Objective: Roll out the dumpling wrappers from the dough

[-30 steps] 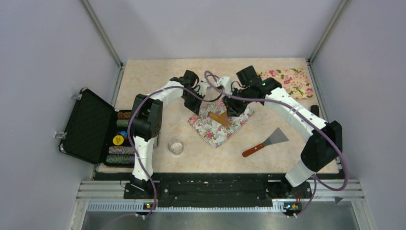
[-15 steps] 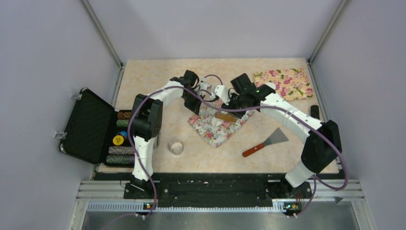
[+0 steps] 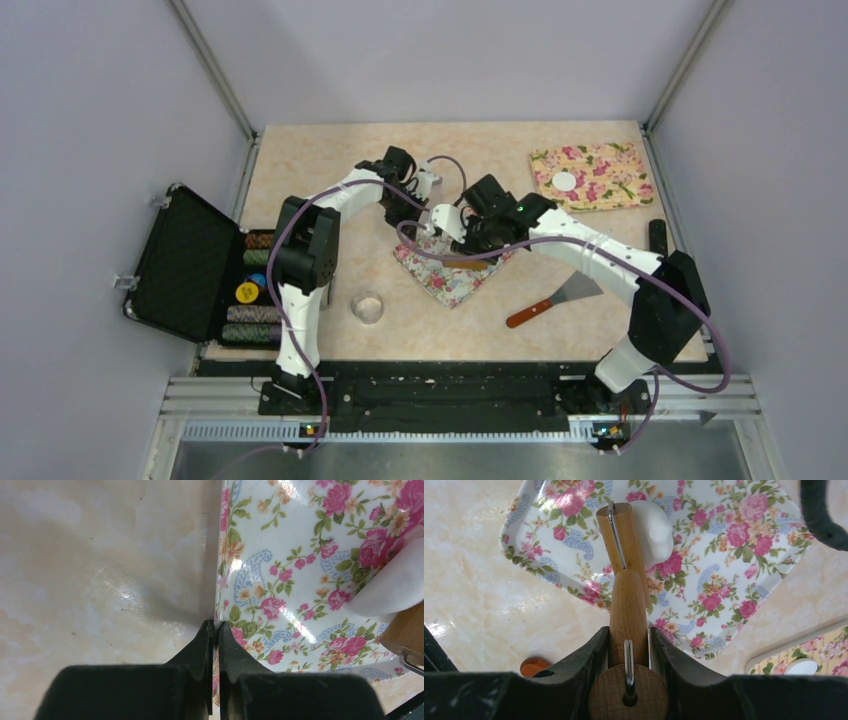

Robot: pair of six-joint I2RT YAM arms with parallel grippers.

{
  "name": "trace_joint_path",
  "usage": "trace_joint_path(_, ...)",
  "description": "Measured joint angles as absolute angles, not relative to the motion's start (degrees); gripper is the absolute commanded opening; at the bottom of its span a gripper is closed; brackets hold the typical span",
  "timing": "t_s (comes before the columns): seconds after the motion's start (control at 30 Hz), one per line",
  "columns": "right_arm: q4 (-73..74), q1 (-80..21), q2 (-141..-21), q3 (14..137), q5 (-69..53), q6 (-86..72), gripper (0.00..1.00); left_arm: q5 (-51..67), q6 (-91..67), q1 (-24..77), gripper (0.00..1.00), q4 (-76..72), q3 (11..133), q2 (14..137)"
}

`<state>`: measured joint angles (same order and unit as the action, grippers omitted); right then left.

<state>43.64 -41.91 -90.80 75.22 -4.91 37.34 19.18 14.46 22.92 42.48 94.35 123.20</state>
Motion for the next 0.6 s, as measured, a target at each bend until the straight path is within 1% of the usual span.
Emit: trace_joint_path(0.6, 45.6, -46.1, -89.9, 72.7, -6.1, 37.5, 0.00, 19.2, 14.5, 22.9, 0.00, 42.5, 94.3, 123.2)
